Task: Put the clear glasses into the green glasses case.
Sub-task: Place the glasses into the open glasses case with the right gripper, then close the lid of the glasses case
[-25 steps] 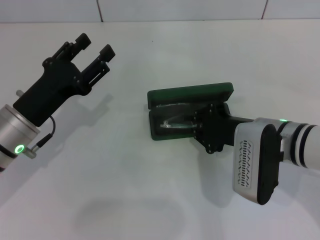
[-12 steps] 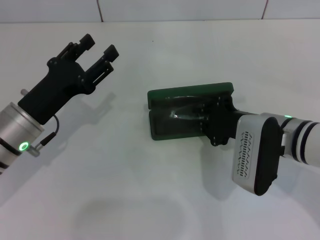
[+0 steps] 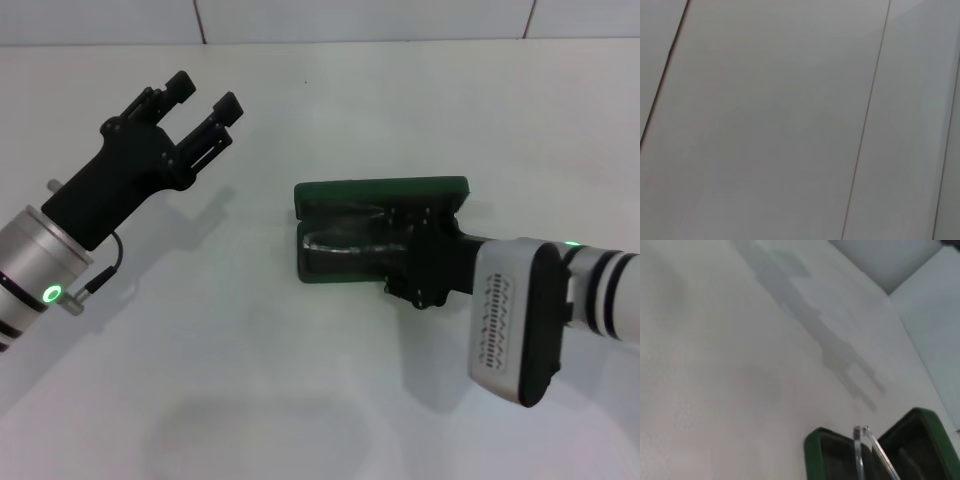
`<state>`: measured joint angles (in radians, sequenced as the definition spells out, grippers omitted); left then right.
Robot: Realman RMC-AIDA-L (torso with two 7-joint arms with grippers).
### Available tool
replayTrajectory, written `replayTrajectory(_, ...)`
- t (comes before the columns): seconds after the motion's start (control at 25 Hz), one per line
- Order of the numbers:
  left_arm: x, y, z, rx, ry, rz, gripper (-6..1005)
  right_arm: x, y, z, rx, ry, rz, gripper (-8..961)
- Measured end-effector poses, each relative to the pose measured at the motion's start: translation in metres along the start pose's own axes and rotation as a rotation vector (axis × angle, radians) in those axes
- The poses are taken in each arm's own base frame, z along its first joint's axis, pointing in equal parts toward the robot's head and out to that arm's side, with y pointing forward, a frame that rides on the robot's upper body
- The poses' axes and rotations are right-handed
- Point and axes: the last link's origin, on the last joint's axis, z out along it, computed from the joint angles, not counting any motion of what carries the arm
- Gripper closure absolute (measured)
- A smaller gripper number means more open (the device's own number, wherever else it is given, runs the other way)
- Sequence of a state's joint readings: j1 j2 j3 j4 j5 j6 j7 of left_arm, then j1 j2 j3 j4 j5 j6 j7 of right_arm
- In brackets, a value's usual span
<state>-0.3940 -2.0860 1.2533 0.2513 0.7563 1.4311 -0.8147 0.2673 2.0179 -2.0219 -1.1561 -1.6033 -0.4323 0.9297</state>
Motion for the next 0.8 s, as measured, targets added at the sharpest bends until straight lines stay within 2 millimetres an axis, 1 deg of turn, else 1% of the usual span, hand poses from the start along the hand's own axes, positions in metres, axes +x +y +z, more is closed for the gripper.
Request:
replayTrajectory(0.12,-0.002,0.000,-0.001,0.003,-0.005,-0.003,273,-0.003,-0.003,-0.007,-0.023,-0.044,0.034,540)
replayTrajectory(0.28,-0.002,0.000,0.000,0.007,-0.010,-0.002,273,0.000,-0.010,-0.023,-0.103,-0.113,0.133,457)
replayTrajectory(0.4,-0.002,0.000,0.003,0.002,-0.009,-0.003,272,0.006,-0.017,-0.035,-0.145,-0.141,0.188,322)
replayTrajectory(0.48,-0.001,0.000,0.006,-0.006,-0.008,-0.001,272,0.009,-0.018,-0.039,-0.153,-0.147,0.206,232)
replayTrajectory(0.52,-0.001,0.001,0.007,-0.009,-0.008,0.000,272,0.013,-0.017,-0.041,-0.166,-0.149,0.225,232)
replayTrajectory(0.6,-0.001,0.001,0.008,-0.013,-0.010,0.000,272,0.016,-0.015,-0.039,-0.188,-0.146,0.252,231)
replayTrajectory(0.8,-0.003,0.003,0.007,-0.017,-0.021,-0.005,272,0.020,-0.018,-0.022,-0.237,-0.132,0.318,230)
